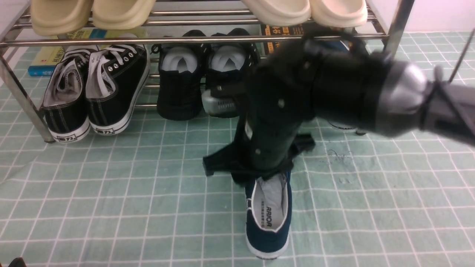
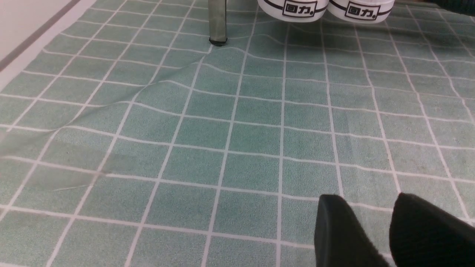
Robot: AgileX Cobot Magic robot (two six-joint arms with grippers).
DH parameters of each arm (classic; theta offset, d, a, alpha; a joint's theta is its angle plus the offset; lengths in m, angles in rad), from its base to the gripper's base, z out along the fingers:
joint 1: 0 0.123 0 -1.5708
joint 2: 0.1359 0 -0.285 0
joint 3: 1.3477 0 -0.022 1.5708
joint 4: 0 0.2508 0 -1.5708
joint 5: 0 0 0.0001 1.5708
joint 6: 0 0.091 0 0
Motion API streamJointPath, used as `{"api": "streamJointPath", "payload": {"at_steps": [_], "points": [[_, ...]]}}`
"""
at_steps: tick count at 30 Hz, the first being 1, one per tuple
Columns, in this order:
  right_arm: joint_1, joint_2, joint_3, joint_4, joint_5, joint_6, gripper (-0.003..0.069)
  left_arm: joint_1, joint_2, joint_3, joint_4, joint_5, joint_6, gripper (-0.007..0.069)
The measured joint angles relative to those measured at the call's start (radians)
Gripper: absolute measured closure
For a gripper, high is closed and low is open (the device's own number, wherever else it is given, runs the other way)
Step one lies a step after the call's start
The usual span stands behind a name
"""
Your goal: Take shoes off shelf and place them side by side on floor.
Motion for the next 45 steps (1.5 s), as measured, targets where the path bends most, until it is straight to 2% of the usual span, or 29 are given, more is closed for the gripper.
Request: {"api": "streamJointPath", "payload": {"at_steps": [1, 3, 4, 6, 9, 10, 12, 14, 18, 21, 25, 30, 35, 38, 40, 45], "points": [[0.000, -0.002, -0.008, -0.002, 0.019, -0.008, 0.0280, 0.000, 0.000, 0.000, 0.000, 0.000, 0.000, 0.0383], [-0.015, -0.023, -0.117, -0.046, 0.086, -0.112, 0.0271, 0.000, 0.000, 0.000, 0.000, 0.000, 0.000, 0.0383], [-0.017, -0.024, -0.117, -0.046, 0.088, -0.112, 0.0271, 0.000, 0.000, 0.000, 0.000, 0.000, 0.000, 0.0383], [-0.046, -0.029, -0.180, -0.084, 0.097, -0.159, 0.0312, 0.000, 0.000, 0.000, 0.000, 0.000, 0.000, 0.0383], [-0.123, -0.031, -0.225, -0.127, 0.103, -0.187, 0.0448, 0.000, 0.000, 0.000, 0.000, 0.000, 0.000, 0.0383], [-0.171, -0.030, -0.228, -0.133, 0.109, -0.190, 0.0524, 0.000, 0.000, 0.000, 0.000, 0.000, 0.000, 0.0383], [-0.227, -0.023, -0.230, -0.133, 0.115, -0.191, 0.0620, 0.000, 0.000, 0.000, 0.000, 0.000, 0.000, 0.0383], [-0.280, -0.009, -0.230, -0.128, 0.116, -0.191, 0.0668, 0.000, 0.000, 0.000, 0.000, 0.000, 0.000, 0.0383], [-0.361, 0.040, -0.230, -0.124, 0.106, -0.193, 0.0666, 0.000, 0.000, 0.000, 0.000, 0.000, 0.000, 0.0383], [-0.385, 0.081, -0.230, -0.124, 0.079, -0.209, 0.0641, 0.000, 0.000, 0.000, 0.000, 0.000, 0.000, 0.0383], [-0.391, 0.129, -0.230, -0.143, 0.037, -0.244, 0.0563, 0.000, 0.000, 0.000, 0.000, 0.000, 0.000, 0.0383], [-0.391, 0.205, -0.230, -0.228, -0.044, -0.258, 0.0416, 0.000, 0.000, 0.000, 0.000, 0.000, 0.000, 0.0383], [-0.391, 0.254, -0.230, -0.300, -0.088, -0.249, 0.0368, 0.000, 0.000, 0.000, 0.000, 0.000, 0.000, 0.0383], [-0.390, 0.261, -0.230, -0.318, -0.099, -0.238, 0.0370, 0.000, 0.000, 0.000, 0.000, 0.000, 0.000, 0.0383], [-0.389, 0.263, -0.232, -0.318, -0.100, -0.231, 0.0405, 0.000, 0.000, 0.000, 0.000, 0.000, 0.000, 0.0383], [-0.382, 0.252, -0.233, -0.278, -0.067, -0.249, 0.0620, 0.000, 0.000, 0.000, 0.000, 0.000, 0.000, 0.0383]]}}
